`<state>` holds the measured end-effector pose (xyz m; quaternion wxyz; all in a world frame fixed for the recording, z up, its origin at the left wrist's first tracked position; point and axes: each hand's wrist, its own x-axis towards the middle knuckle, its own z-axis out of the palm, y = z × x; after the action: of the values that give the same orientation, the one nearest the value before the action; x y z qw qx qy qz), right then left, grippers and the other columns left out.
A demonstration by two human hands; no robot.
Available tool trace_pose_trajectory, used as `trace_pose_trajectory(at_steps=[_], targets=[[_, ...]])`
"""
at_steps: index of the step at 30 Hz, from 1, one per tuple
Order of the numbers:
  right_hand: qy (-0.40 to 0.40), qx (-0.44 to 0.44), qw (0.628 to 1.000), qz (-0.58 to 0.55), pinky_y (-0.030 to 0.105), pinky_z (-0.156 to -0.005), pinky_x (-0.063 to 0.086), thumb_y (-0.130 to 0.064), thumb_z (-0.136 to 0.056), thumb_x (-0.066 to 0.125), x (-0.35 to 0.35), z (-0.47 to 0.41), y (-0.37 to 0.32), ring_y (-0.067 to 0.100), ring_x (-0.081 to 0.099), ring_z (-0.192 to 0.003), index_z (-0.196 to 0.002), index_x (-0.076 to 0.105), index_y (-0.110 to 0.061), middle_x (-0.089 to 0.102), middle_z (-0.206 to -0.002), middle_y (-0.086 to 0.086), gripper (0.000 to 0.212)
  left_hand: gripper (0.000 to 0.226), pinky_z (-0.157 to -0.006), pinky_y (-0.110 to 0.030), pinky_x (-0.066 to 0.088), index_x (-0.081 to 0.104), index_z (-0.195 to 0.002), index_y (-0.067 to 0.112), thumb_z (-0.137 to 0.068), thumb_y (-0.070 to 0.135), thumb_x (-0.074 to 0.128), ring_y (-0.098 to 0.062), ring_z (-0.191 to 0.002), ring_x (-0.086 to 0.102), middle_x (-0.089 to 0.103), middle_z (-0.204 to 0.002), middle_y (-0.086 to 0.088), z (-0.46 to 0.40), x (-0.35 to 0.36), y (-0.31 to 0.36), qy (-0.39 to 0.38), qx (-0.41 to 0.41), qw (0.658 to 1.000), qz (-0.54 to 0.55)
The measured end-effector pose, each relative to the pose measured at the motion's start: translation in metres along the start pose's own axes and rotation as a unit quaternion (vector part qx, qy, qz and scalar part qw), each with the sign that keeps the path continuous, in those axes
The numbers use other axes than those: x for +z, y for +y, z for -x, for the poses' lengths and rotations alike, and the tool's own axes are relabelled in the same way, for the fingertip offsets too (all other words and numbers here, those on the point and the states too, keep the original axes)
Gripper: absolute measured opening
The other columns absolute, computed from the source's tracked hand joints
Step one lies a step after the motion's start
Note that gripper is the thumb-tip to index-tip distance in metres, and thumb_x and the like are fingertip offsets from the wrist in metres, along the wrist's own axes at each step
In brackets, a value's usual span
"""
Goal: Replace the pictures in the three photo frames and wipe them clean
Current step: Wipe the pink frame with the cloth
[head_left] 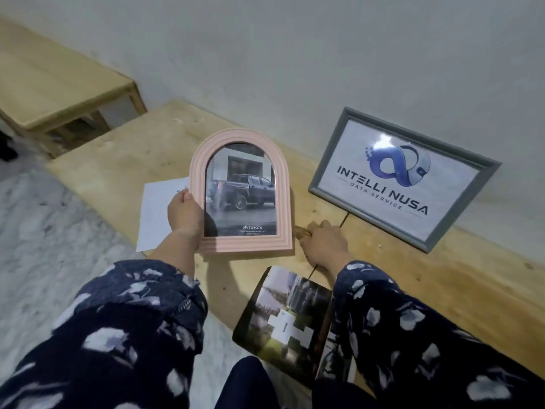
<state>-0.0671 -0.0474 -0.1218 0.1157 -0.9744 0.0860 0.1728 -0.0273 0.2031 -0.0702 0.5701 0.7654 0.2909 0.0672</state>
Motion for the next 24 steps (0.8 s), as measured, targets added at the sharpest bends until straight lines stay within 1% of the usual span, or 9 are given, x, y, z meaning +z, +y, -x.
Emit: trace_pose_trajectory(at_steps=[3, 5, 6, 8, 10, 12, 14, 19, 24], targets=[[0.009, 0.023, 0.999, -0.032, 0.043, -0.098, 0.036, -0.038, -0.1, 0.029, -0.011, -0.001, -0.003, 0.035, 0.039, -0.122, -0.128, 0.054, -0.017, 0.047, -0.129, 0.012, 0.043, 0.04, -0.105, -0.046, 0.041, 0.059, -0.123, 0.004, -0.098, 0.018, 0.03, -0.036, -0.116, 0.053, 0.059, -0.125, -0.018, -0.008, 0.007, 0.002, -0.017, 0.013, 1.0, -0.004], [0.039, 0.039, 0.989, -0.134, 0.041, -0.096, 0.04, -0.031, -0.1, 0.028, -0.025, -0.004, -0.005, 0.036, 0.045, -0.118, -0.111, 0.063, -0.015, 0.055, -0.12, 0.014, 0.04, 0.039, -0.103, -0.044, 0.042, 0.061, -0.117, 0.004, -0.097, 0.017, 0.03, -0.038, -0.114, 0.053, 0.06, -0.121, -0.018, -0.007, 0.017, 0.009, -0.035, 0.02, 0.999, -0.003], [0.059, 0.047, 0.973, -0.217, 0.041, -0.095, 0.043, -0.03, -0.1, 0.028, -0.033, -0.007, -0.006, 0.035, 0.051, -0.113, -0.104, 0.064, -0.014, 0.06, -0.115, 0.013, 0.04, 0.038, -0.102, -0.042, 0.041, 0.06, -0.119, 0.004, -0.098, 0.016, 0.03, -0.037, -0.115, 0.052, 0.059, -0.122, -0.017, -0.005, 0.023, 0.013, -0.043, 0.022, 0.999, 0.001], [0.091, 0.057, 0.926, -0.361, 0.042, -0.09, 0.048, -0.028, -0.099, 0.029, -0.052, -0.009, -0.006, 0.033, 0.059, -0.101, -0.1, 0.065, -0.01, 0.065, -0.105, 0.012, 0.041, 0.039, -0.102, -0.034, 0.037, 0.055, -0.128, 0.004, -0.101, 0.013, 0.028, -0.033, -0.121, 0.048, 0.056, -0.129, -0.013, 0.005, 0.039, 0.024, -0.07, 0.026, 0.997, -0.011], [0.133, 0.058, 0.898, -0.416, 0.04, -0.084, 0.048, -0.025, -0.098, 0.031, -0.07, -0.005, 0.005, 0.032, 0.061, -0.095, -0.1, 0.064, -0.006, 0.065, -0.1, 0.013, 0.038, 0.04, -0.103, -0.033, 0.038, 0.054, -0.13, 0.005, -0.102, 0.014, 0.027, -0.032, -0.12, 0.048, 0.055, -0.13, -0.013, 0.018, 0.06, 0.034, -0.108, 0.033, 0.994, -0.007], [0.163, 0.071, 0.885, -0.431, 0.036, -0.08, 0.046, -0.019, -0.098, 0.035, -0.082, 0.004, 0.022, 0.028, 0.058, -0.091, -0.106, 0.062, -0.005, 0.063, -0.101, 0.011, 0.031, 0.041, -0.106, -0.043, 0.039, 0.054, -0.129, 0.005, -0.101, 0.018, 0.028, -0.035, -0.12, 0.05, 0.055, -0.13, -0.019, 0.029, 0.081, 0.042, -0.139, 0.035, 0.99, 0.011], [0.2, 0.093, 0.871, -0.439, 0.036, -0.08, 0.047, -0.017, -0.098, 0.037, -0.089, 0.016, 0.056, 0.027, 0.058, -0.09, -0.113, 0.061, -0.007, 0.063, -0.103, 0.011, 0.029, 0.041, -0.107, -0.046, 0.039, 0.053, -0.13, 0.006, -0.1, 0.019, 0.03, -0.035, -0.121, 0.05, 0.056, -0.13, -0.017, 0.049, 0.112, 0.051, -0.185, 0.053, 0.981, 0.013], [0.264, 0.166, 0.833, -0.457, 0.034, -0.088, 0.044, -0.017, -0.101, 0.039, -0.107, 0.048, 0.143, 0.028, 0.057, -0.105, -0.128, 0.054, -0.009, 0.059, -0.116, 0.007, 0.032, 0.035, -0.096, -0.036, 0.045, 0.059, -0.119, 0.003, -0.1, 0.016, 0.033, -0.032, -0.107, 0.057, 0.062, -0.115, -0.015, 0.113, 0.18, 0.073, -0.267, 0.088, 0.959, 0.021], [0.3, 0.223, 0.802, -0.466, 0.039, -0.092, 0.047, -0.018, -0.101, 0.039, -0.116, 0.091, 0.243, 0.029, 0.058, -0.106, -0.125, 0.054, -0.011, 0.061, -0.122, 0.01, 0.03, 0.032, -0.09, -0.034, 0.048, 0.062, -0.115, 0.009, -0.101, 0.016, 0.034, -0.022, -0.095, 0.057, 0.064, -0.109, -0.008, 0.196, 0.245, 0.083, -0.351, 0.114, 0.93, 0.001]])
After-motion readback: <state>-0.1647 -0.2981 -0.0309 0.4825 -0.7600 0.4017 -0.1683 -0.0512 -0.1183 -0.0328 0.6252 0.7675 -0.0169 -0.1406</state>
